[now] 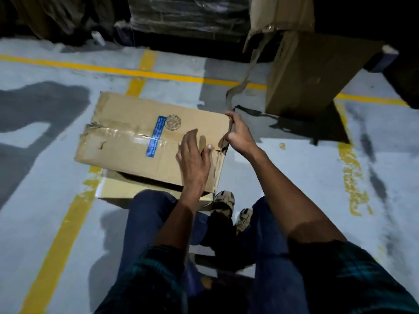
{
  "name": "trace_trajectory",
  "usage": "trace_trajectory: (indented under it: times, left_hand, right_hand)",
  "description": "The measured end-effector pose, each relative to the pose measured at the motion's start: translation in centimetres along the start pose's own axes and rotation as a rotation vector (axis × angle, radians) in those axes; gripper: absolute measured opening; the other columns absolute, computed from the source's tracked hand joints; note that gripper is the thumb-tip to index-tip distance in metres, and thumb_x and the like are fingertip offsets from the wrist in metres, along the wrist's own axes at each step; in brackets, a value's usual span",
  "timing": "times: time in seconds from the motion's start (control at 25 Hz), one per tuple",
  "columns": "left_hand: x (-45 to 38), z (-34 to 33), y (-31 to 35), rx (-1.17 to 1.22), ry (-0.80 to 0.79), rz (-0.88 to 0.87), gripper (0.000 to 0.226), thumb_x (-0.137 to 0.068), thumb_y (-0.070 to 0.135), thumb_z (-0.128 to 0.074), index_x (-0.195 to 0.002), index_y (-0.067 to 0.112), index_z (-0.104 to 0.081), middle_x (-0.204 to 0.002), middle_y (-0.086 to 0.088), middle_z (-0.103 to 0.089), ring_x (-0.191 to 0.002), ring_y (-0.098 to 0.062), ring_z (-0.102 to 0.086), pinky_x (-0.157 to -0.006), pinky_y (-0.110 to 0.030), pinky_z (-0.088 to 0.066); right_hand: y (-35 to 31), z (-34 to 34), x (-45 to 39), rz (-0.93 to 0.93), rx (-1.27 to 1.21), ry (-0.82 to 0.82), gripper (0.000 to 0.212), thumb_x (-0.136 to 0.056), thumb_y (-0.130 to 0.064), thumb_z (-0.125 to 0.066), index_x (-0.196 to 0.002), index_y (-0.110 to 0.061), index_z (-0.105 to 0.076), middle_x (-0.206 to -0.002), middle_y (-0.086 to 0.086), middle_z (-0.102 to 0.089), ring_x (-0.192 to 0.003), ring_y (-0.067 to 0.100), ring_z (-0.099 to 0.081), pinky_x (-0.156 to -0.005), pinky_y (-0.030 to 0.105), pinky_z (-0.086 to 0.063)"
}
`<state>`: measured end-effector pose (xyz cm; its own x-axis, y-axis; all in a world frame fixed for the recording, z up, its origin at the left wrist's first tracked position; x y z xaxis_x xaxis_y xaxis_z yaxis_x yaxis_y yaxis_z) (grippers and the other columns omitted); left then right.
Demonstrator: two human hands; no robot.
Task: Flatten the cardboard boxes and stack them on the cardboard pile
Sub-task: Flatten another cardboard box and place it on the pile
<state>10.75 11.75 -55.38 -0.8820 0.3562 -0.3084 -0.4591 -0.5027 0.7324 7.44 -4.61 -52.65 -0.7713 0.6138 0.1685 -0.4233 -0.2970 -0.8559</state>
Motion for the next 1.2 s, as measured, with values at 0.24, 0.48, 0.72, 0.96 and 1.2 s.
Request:
trace_trajectory:
  times: [0.24,0.48,0.72,0.96,1.2]
  left_hand:
    - [3.6,2.9,-2.9,-0.163,0.091,0.200,0.093,-0.072,0.068,-0.070,-0.142,0.016,-0.038,-0.150,-0.012,-0.037,-0.142,-0.032,-0.028,-0.114,-0.055,-0.025]
    - [4.0,2.8,-3.2,0.148,0.060,0.453,0.132,-0.051,0.070,-0.083,-0.151,0.013,-0.018,-0.156,-0.018,-0.014,-0.143,-0.038,-0.025,-0.116,-0.051,-0.030]
    - [4.8,2.3,-2.6,0.562,-0.050,0.588,0.131,-0.061,0.032,-0.095,-0.153,0.018,-0.002,-0.154,-0.018,-0.032,-0.140,-0.029,-0.035,-0.111,-0.032,-0.034]
    - [6.4,-1.1,-1.2,0.750,-0.405,0.537,0.084,-0.061,0.032,-0.095,-0.133,0.017,-0.055,-0.128,-0.002,-0.066,-0.117,-0.015,-0.063,-0.103,-0.041,-0.050]
    - [5.6,-3.3,3.2,0.789,-0.619,0.435,0.082,-0.065,0.024,-0.093,-0.136,0.011,-0.056,-0.140,-0.004,-0.056,-0.127,-0.014,-0.056,-0.108,-0.036,-0.045]
  right_hand:
    - [2.0,1.3,7.6,-0.156,0.243,0.011,0.067,-0.083,-0.009,-0.064,-0.144,-0.008,-0.037,-0.144,0.016,-0.045,-0.130,0.034,-0.046,-0.103,0.041,-0.044]
    - [2.8,3.4,11.1,-0.233,0.238,-0.019,0.045,-0.087,-0.017,-0.070,-0.122,0.008,-0.056,-0.120,0.022,-0.063,-0.110,0.035,-0.060,-0.094,0.048,-0.051]
    - [6.2,5.5,13.2,-0.352,0.054,0.144,0.071,-0.067,-0.063,-0.074,-0.096,0.001,-0.063,-0.090,0.009,-0.059,-0.078,0.021,-0.057,-0.056,0.033,-0.036]
    - [8.9,10.6,15.3,-0.472,-0.106,0.250,0.071,-0.072,-0.064,-0.070,-0.114,-0.014,-0.042,-0.108,0.006,-0.055,-0.091,0.019,-0.053,-0.059,0.033,-0.039]
    - [10.9,13.4,17.8,-0.626,-0.181,0.234,0.073,-0.066,-0.061,-0.082,-0.111,-0.009,-0.057,-0.100,0.007,-0.066,-0.083,0.022,-0.064,-0.048,0.024,-0.044]
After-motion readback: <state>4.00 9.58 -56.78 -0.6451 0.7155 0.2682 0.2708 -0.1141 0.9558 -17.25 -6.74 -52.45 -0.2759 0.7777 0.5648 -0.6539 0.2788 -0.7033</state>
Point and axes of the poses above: each hand's wrist, its own x-axis away from the middle knuckle, its own z-axis out of the back of the hand, y = z × x, the point moved 2 cm from there along -x, towards the middle knuckle
